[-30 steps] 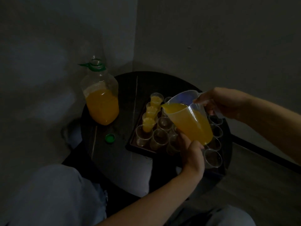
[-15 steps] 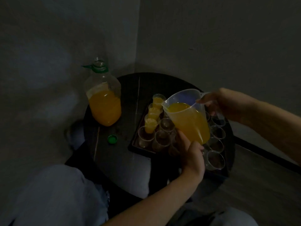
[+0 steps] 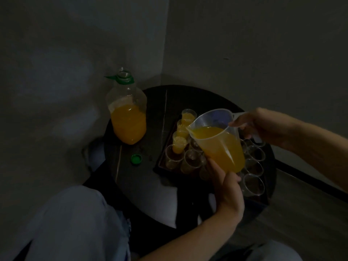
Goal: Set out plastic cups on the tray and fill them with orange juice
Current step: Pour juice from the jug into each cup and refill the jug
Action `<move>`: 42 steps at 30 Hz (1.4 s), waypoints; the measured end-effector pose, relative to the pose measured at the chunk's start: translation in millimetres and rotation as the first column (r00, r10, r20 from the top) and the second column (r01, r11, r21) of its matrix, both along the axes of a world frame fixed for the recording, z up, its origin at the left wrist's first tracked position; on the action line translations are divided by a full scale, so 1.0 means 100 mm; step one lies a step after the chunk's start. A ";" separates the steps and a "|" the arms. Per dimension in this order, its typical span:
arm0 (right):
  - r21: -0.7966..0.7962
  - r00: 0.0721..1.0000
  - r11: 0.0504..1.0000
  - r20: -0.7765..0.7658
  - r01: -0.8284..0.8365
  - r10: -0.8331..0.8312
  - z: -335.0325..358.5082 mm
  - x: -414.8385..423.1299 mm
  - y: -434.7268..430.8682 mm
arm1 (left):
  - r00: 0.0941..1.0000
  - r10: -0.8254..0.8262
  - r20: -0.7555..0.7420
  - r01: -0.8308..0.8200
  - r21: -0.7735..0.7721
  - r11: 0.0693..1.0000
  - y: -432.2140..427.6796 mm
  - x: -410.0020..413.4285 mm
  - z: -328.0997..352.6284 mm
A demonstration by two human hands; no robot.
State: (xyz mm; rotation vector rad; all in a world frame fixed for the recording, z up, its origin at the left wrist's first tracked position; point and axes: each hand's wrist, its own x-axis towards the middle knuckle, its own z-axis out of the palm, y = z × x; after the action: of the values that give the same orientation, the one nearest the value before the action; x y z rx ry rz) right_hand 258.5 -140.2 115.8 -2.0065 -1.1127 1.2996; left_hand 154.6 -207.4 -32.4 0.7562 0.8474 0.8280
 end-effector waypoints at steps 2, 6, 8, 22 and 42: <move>-0.004 1.000 1.000 0.010 -0.020 0.020 -0.01 -0.02 -0.01 | 1.000 0.015 0.001 -0.015 0.004 1.000 -0.02 0.00 -0.05; -0.033 0.997 0.999 0.066 -0.041 0.043 -0.05 -0.03 0.01 | 1.000 0.000 -0.024 0.000 -0.008 1.000 -0.03 0.00 -0.13; -0.037 0.997 0.999 0.073 -0.032 0.034 -0.06 -0.03 0.01 | 1.000 0.014 -0.018 -0.014 -0.009 1.000 -0.04 0.01 -0.12; -0.080 0.986 0.995 0.151 -0.064 0.076 -0.05 -0.07 0.00 | 1.000 0.018 0.004 -0.017 -0.040 0.999 -0.13 0.04 -0.17; -0.103 0.987 0.994 0.154 -0.030 0.046 -0.09 -0.06 0.05 | 0.999 -0.044 -0.021 0.044 -0.027 0.999 -0.18 0.07 -0.26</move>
State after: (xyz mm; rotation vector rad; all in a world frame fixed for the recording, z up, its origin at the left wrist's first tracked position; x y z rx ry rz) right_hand 252.6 -134.9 106.9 -2.2039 -1.1825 1.2573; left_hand 161.9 -225.1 -58.3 0.7592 0.8563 0.7694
